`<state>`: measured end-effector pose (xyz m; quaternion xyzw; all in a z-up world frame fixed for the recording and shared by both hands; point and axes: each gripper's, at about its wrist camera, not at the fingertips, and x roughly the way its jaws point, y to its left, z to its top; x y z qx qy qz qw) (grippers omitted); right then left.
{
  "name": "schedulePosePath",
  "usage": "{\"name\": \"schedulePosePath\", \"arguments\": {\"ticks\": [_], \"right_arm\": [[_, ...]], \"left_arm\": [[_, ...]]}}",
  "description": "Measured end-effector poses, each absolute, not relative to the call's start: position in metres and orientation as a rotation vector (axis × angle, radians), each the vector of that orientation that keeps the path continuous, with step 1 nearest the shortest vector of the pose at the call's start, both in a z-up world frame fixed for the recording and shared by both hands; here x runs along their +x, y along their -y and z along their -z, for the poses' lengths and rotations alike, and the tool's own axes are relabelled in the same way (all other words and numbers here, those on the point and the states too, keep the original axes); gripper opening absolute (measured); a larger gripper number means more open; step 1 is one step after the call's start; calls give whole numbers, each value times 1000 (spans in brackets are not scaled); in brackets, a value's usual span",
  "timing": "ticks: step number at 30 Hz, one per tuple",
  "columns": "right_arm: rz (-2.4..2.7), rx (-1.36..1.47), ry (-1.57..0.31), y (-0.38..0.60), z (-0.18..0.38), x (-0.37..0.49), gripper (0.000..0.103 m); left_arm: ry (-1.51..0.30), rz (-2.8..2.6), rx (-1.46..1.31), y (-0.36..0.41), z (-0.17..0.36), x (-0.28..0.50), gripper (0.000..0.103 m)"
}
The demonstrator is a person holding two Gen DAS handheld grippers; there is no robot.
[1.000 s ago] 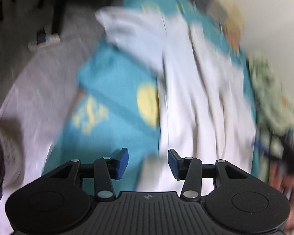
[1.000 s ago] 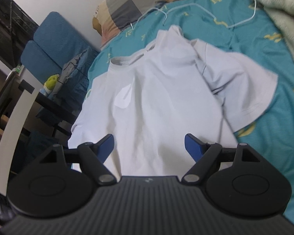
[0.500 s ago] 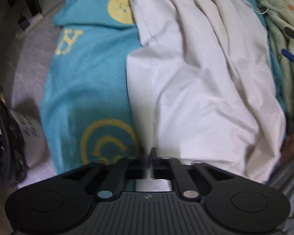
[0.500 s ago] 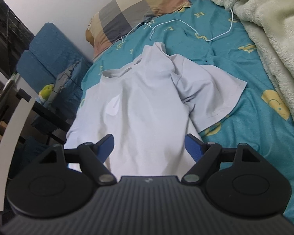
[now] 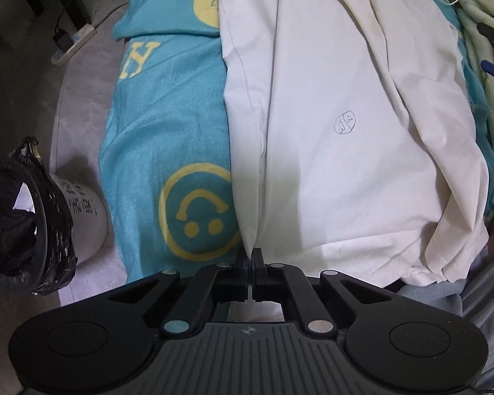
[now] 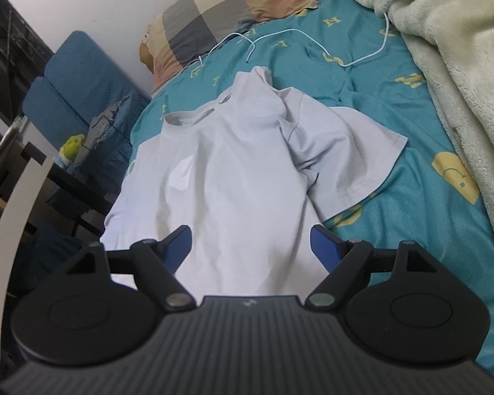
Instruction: Fold clothes
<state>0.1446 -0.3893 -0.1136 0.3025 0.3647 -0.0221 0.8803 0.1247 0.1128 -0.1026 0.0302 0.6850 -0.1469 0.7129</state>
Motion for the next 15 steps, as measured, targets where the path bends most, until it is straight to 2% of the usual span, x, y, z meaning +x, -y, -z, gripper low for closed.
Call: {"name": "schedulePosePath", "arguments": {"ticks": [3, 5, 10, 15], "right_arm": [[78, 660, -746, 404, 110, 145, 81], [88, 706, -738, 418, 108, 148, 81], [137, 740, -723, 453, 105, 172, 81], [189, 622, -722, 480, 113, 196, 80]], "left_arm": [[-1464, 340, 69, -117, 80, 121, 11], [-1411, 339, 53, -116, 62, 118, 31], [-1253, 336, 15, -83, 26, 94, 50], [-1070, 376, -11, -24, 38, 92, 58]]}}
